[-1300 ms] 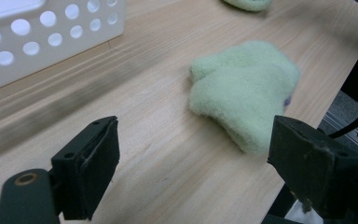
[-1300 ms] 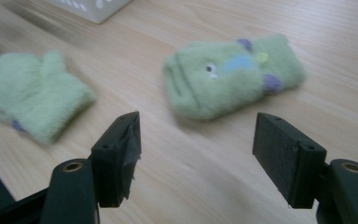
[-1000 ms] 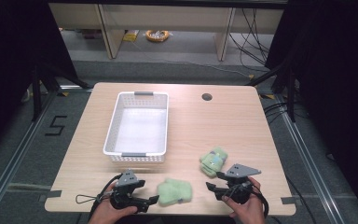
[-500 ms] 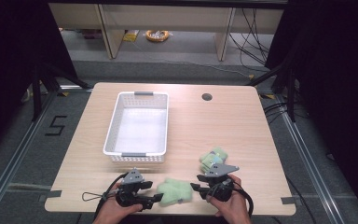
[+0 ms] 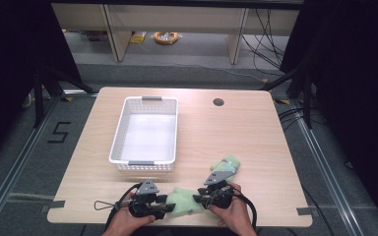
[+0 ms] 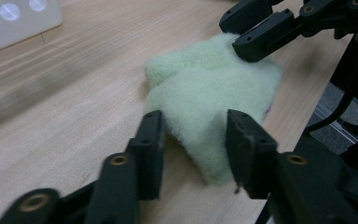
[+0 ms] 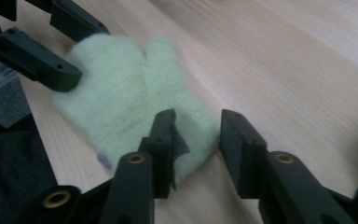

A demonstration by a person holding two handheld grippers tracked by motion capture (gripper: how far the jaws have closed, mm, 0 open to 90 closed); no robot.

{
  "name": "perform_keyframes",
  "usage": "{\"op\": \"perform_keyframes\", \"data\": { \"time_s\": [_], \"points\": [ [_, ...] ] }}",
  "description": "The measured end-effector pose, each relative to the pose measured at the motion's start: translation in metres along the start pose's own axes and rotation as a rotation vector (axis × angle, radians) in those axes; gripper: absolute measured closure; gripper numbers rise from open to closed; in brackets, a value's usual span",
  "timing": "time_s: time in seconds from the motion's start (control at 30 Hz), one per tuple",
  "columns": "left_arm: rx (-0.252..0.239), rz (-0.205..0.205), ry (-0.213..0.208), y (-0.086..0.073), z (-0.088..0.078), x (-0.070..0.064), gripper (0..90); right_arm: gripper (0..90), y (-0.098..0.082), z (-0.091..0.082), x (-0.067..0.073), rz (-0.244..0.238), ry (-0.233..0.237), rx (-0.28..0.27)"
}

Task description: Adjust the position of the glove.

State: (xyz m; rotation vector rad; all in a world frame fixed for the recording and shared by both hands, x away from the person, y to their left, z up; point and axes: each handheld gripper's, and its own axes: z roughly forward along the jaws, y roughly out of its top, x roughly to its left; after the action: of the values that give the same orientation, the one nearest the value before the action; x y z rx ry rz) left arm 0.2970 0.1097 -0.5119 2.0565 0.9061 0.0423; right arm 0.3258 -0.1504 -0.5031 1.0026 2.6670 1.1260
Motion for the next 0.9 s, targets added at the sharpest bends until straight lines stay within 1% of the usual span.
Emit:
{"op": "perform_keyframes", "data": {
  "time_s": [0.03, 0.07, 0.1, 0.13, 0.17, 0.2, 0.23, 0.27, 0.3, 0.33, 0.37, 0.4, 0.43, 0.47, 0.5, 0.57, 0.6, 0.63, 0.67, 0.7, 0.73, 0.77, 0.8, 0.83, 0.87, 0.9],
  "points": [
    [0.002, 0.003, -0.009, 0.0, 0.0, 0.0, 70.3, 76.4, 0.0, -0.002, 0.0, -0.006, 0.01, 0.013],
    [0.003, -0.014, -0.025, 0.0, 0.001, 0.0, 74.0, 79.1, -0.001, -0.001, 0.001, -0.005, 0.005, 0.005],
    [0.003, -0.014, -0.025, 0.0, 0.001, 0.0, 76.9, 79.1, -0.001, -0.001, 0.001, -0.005, 0.005, 0.005],
    [0.005, 0.009, -0.029, 0.001, 0.001, 0.0, 78.8, 82.5, -0.001, 0.0, 0.002, -0.024, 0.013, -0.016],
    [0.004, 0.002, -0.034, 0.001, 0.001, -0.001, 78.8, 82.5, -0.001, 0.0, 0.002, -0.024, 0.013, -0.016],
    [0.003, 0.015, -0.047, 0.003, 0.0, -0.002, 81.4, 83.9, 0.0, -0.004, 0.003, -0.026, 0.018, 0.005],
    [0.003, 0.015, -0.047, 0.003, 0.0, -0.002, 82.0, 83.9, 0.0, -0.004, 0.003, -0.026, 0.018, 0.005],
    [-0.003, -0.001, -0.055, 0.003, 0.0, -0.004, 82.0, 84.2, 0.0, -0.005, 0.003, -0.033, 0.012, -0.009],
    [-0.007, 0.0, -0.07, 0.005, -0.002, -0.006, 82.3, 84.4, 0.001, -0.01, 0.003, -0.033, 0.013, -0.018],
    [-0.007, 0.0, -0.07, 0.005, -0.002, -0.006, 82.4, 84.4, 0.001, -0.01, 0.003, -0.033, 0.013, -0.018],
    [-0.006, 0.0, -0.077, 0.006, -0.004, -0.007, 82.4, 84.4, 0.002, -0.014, 0.004, -0.027, 0.022, -0.015],
    [-0.012, 0.012, -0.089, 0.007, -0.004, -0.008, 82.4, 84.4, 0.002, -0.016, 0.004, -0.037, 0.011, -0.043],
    [-0.011, -0.009, -0.089, 0.008, -0.004, -0.009, 82.4, 84.5, 0.003, -0.02, 0.004, -0.033, 0.023, -0.045],
    [-0.016, 0.005, -0.099, 0.01, -0.004, -0.01, 82.3, 84.4, 0.003, -0.029, 0.004, -0.048, 0.008, -0.042],
    [-0.018, -0.011, -0.113, 0.013, 0.0, -0.012, 82.2, 84.4, 0.003, -0.033, 0.004, -0.039, 0.002, -0.038],
    [-0.015, -0.005, -0.114, 0.014, 0.002, -0.013, 82.2, 84.4, 0.002, -0.036, 0.002, -0.044, 0.001, -0.046],
    [-0.011, -0.019, -0.11, 0.016, 0.004, -0.015, 82.1, 84.4, 0.0, -0.039, 0.0, -0.036, -0.007, -0.05],
    [-0.009, -0.018, -0.114, 0.018, 0.006, -0.016, 82.0, 84.4, -0.001, -0.042, -0.002, -0.032, -0.008, -0.052],
    [-0.01, -0.007, -0.123, 0.02, 0.009, -0.017, 82.0, 84.4, -0.003, -0.044, -0.004, -0.018, -0.011, -0.052],
    [-0.016, 0.003, -0.117, 0.021, 0.011, -0.017, 81.9, 84.4, -0.004, -0.047, -0.007, -0.019, -0.011, -0.047],
    [-0.015, -0.003, -0.124, 0.023, 0.014, -0.019, 81.9, 84.4, -0.005, -0.047, -0.009, -0.029, -0.005, -0.054],
    [-0.012, -0.004, -0.124, 0.025, 0.016, -0.02, 81.8, 84.3, -0.007, -0.052, -0.011, -0.009, -0.026, -0.047],
    [-0.012, -0.013, -0.126, 0.026, 0.018, -0.021, 81.8, 84.3, -0.007, -0.052, -0.011, -0.009, -0.026, -0.047],
    [-0.009, -0.003, -0.119, 0.027, 0.02, -0.021, 81.7, 84.3, -0.008, -0.053, -0.013, -0.007, -0.033, -0.055],
    [-0.008, -0.005, -0.118, 0.029, 0.022, -0.022, 81.7, 84.2, -0.008, -0.054, -0.015, -0.012, -0.032, -0.048],
    [-0.004, -0.01, -0.124, 0.029, 0.025, -0.022, 81.5, 84.2, -0.009, -0.054, -0.016, 0.005, -0.042, -0.048]
  ]
}}
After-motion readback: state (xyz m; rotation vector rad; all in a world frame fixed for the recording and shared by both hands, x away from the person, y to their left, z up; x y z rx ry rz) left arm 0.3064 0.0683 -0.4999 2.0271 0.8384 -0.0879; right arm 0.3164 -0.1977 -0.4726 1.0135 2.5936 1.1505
